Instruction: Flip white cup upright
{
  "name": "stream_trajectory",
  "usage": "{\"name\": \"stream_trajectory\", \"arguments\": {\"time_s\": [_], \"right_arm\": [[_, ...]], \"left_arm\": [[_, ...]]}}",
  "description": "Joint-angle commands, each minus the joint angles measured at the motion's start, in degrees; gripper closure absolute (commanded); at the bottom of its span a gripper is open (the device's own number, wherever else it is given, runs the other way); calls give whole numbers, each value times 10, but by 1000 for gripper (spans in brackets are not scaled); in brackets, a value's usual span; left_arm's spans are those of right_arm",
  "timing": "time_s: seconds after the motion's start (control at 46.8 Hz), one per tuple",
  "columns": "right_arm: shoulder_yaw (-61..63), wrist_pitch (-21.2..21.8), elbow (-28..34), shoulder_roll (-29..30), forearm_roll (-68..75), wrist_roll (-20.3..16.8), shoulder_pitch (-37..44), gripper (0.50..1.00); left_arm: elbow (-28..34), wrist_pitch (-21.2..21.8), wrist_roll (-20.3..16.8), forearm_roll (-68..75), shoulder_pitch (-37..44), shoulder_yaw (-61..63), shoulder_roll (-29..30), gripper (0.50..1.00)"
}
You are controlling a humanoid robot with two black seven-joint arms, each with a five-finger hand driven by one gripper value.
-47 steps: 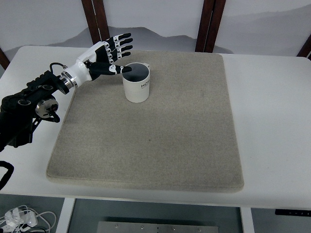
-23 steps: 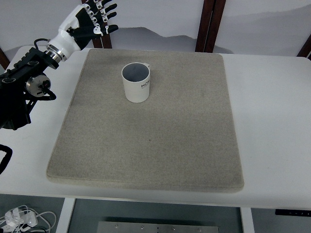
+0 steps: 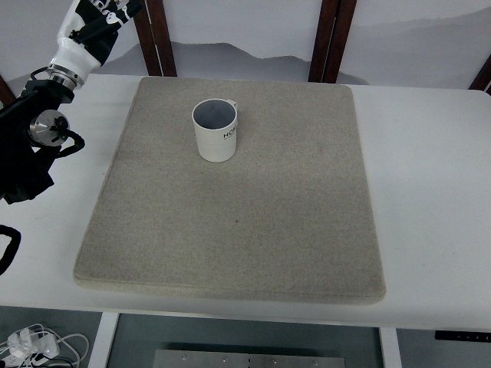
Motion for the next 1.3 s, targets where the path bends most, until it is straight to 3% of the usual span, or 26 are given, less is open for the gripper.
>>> {"name": "stream_trajectory", "arguments": {"time_s": [0.0,0.192,0.342,0.534,0.64,0.79,1.281], "right_arm": [[0,0,0,0,0,0,0,548],[0,0,0,0,0,0,0,548],[0,0,0,0,0,0,0,548],[0,0,0,0,0,0,0,548],[0,0,0,0,0,0,0,548],[4,1,0,0,1,1,0,548],[5,0,0,0,2,0,-1,548]], "left_arm": [[9,15,55,-51,0,0,-2,500],[9,38,141,-105,0,-10,-9,500],[9,55,195,-172,0,-85,-10,500],[10,82,214,-177,2,-137,-26,500],[11,90,250,-177,5,-163,-39,500],[9,134,261,-178,6,-183,-54,500],[10,128,258,-184,13,-213,-63,500]]}}
